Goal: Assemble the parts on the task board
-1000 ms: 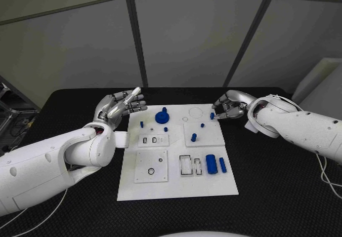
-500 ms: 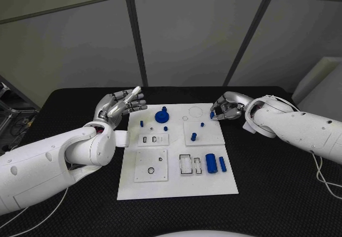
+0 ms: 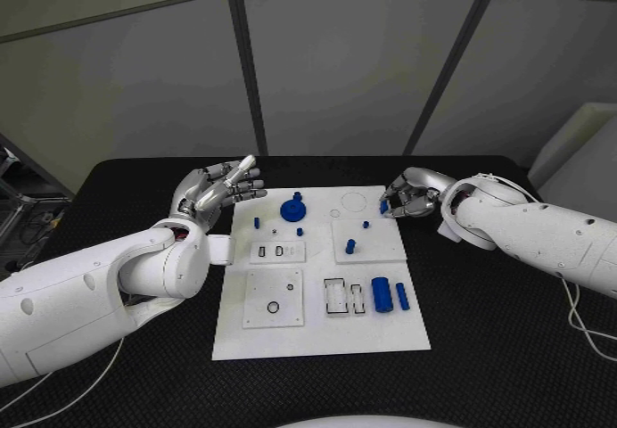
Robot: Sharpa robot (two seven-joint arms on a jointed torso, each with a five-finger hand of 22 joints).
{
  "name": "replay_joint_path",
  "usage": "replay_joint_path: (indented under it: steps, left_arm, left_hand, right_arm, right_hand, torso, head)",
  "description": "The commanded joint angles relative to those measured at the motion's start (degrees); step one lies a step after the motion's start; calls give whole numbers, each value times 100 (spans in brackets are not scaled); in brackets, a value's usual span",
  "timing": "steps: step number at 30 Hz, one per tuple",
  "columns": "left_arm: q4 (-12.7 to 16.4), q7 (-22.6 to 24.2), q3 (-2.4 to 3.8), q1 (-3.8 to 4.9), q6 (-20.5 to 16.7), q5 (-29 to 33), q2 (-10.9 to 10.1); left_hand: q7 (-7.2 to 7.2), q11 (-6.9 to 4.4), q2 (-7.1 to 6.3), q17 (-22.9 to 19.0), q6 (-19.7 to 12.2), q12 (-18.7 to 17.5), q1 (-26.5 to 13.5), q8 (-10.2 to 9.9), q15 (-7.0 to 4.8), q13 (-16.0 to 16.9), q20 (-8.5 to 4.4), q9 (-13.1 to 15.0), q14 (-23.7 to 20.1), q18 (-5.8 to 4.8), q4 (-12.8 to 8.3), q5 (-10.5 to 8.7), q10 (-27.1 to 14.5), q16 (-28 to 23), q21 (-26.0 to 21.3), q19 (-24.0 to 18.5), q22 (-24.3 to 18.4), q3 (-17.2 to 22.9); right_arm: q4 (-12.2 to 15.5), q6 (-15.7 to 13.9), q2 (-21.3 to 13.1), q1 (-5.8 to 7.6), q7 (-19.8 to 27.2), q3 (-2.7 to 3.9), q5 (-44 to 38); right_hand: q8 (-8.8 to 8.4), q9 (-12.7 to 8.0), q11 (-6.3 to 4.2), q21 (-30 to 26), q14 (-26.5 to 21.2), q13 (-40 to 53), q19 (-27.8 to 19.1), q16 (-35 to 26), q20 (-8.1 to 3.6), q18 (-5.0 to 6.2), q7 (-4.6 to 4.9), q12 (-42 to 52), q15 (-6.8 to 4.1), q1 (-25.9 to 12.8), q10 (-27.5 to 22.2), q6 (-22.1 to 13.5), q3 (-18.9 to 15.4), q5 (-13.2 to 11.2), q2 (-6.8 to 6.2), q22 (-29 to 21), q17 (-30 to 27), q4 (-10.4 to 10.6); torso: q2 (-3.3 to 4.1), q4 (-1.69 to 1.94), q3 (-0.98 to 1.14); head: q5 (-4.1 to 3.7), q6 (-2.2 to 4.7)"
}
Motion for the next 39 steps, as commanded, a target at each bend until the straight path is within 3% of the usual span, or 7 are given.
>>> replay_joint_path:
  steps: [1,11,26,39]
  left_arm:
    - [5,43,5,8,66,-29,3]
    - [-2,40,5,8,72,-29,8]
    - [8,31,5,8,77,-29,4]
    - [9,26,5,8,76,-29,0]
  left_hand:
    - [395,36,35,-8,13,-24,18,-18,-3,-4,-2,-4,-25,-83,-27,5,11,-38,-33,-25,-10,-1]
    - [395,36,35,-8,13,-24,18,-18,-3,-4,-2,-4,-25,-83,-27,5,11,-38,-33,-25,-10,-1]
    - [395,36,35,-8,13,-24,18,-18,-3,-4,-2,-4,-25,-83,-27,5,11,-38,-33,-25,-10,-1]
    - [394,36,43,-8,12,-29,31,-22,-3,-4,-2,-4,-23,-83,-39,5,14,-44,-34,-27,-11,0]
  right_arm:
    - [-23,40,17,4,-11,2,-31]
    - [-70,-4,61,1,-12,2,-31]
    - [-83,-35,107,0,-59,2,-31]
    - [-79,-200,110,0,-74,2,-31]
  right_hand:
    - [39,9,-9,34,413,8,12,18,21,12,-9,32,30,-18,41,38,7,23,60,5,598,38]
    - [96,17,-21,58,419,79,38,28,17,7,-22,106,23,-83,84,184,24,31,134,41,623,90]
    - [101,14,-21,63,419,97,43,29,15,5,-23,125,21,-120,94,204,9,27,127,50,626,109]
    - [272,50,-106,85,423,118,68,35,-30,2,-128,145,-42,-30,97,510,158,32,316,86,649,80]
  torso:
    - [3,-3,3]
    - [4,-2,5]
    - [1,-2,3]
    - [0,-1,5]
  head:
    - [3,-6]
    - [4,-18]
    - [1,-26]
    - [5,-35]
